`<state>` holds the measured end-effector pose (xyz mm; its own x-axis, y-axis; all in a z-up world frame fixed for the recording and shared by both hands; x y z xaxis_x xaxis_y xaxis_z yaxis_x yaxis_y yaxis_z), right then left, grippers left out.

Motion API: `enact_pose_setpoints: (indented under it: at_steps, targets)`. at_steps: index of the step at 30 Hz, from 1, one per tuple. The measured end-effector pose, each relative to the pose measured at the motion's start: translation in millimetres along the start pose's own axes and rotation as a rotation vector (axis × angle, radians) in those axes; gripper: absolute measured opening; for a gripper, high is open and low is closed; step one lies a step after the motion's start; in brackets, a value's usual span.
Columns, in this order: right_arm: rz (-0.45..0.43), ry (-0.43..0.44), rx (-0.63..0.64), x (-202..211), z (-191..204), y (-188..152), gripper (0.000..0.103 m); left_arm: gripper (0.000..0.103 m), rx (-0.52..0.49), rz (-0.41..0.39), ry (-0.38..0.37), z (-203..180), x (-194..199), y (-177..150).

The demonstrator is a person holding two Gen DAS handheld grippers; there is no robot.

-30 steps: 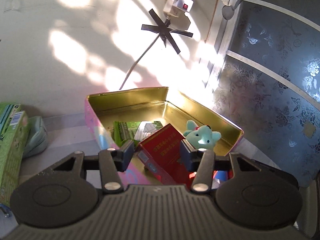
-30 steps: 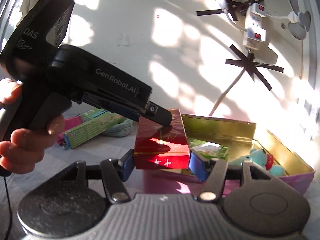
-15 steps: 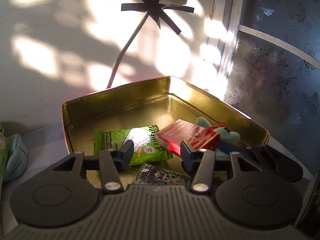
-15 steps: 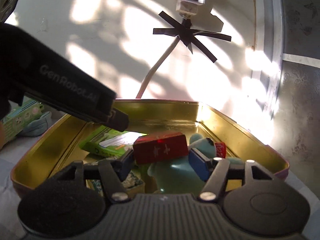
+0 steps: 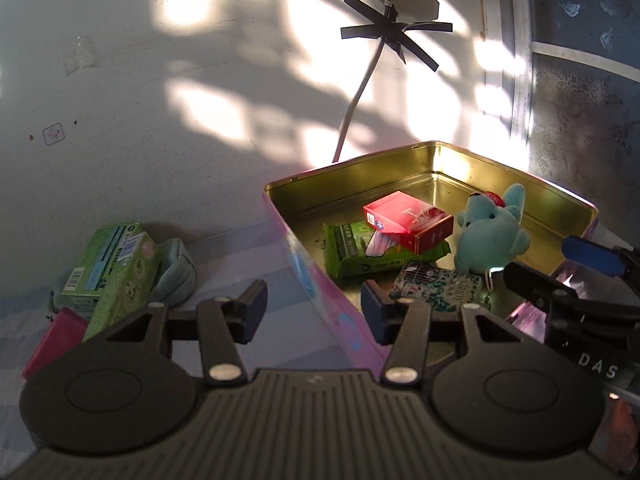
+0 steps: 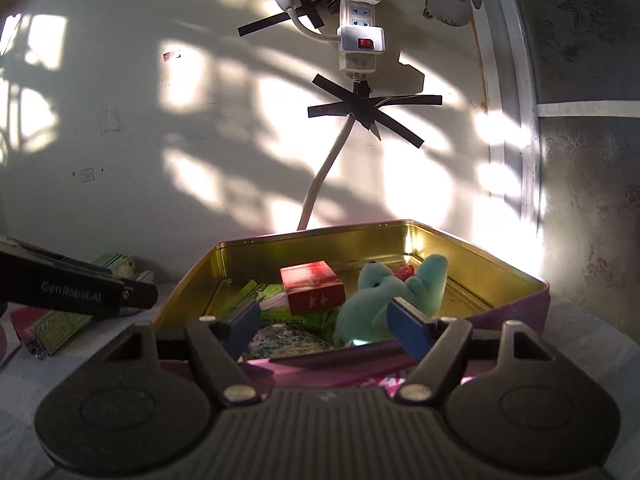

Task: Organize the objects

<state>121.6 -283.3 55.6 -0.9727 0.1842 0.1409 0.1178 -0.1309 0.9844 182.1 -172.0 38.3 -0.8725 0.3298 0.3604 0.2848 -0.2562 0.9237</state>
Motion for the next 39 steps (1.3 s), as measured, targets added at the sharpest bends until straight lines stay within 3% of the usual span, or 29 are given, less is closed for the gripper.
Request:
enact_pose_setpoints:
  at_steps: [8,17,28,39]
  targets:
    - [0.017,0.033,-0.035,28.0,24.1,-4.6,0.069,0.054,0.015,0.012,0.044,25.4,26.1,-30.4]
    - [0.007,0.112,0.017,41.3,74.0,-0.9,0.069,0.054,0.06,0.039,0.128,72.4,40.1,-59.7]
    - [0.047,0.256,0.123,36.8,153.2,-15.1,0.069,0.055,0.105,0.07,0.257,145.6,51.6,-92.6]
    - [0.148,0.38,0.176,19.9,213.0,-40.7,0.069,0.055,0.168,0.088,0.373,219.6,69.8,-117.7]
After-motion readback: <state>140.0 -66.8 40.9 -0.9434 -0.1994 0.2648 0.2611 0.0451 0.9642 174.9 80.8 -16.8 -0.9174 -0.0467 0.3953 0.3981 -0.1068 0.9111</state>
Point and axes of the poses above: each gripper's, at about its wrist camera, not at the fingertips, and x roughly against the way its jaws point, z to its left, y to its top, the point moved 9 cm from there along -x, roughly the way its jaws point, and after that the axes turned 10 degrees about -z, right-handed, at the moved point
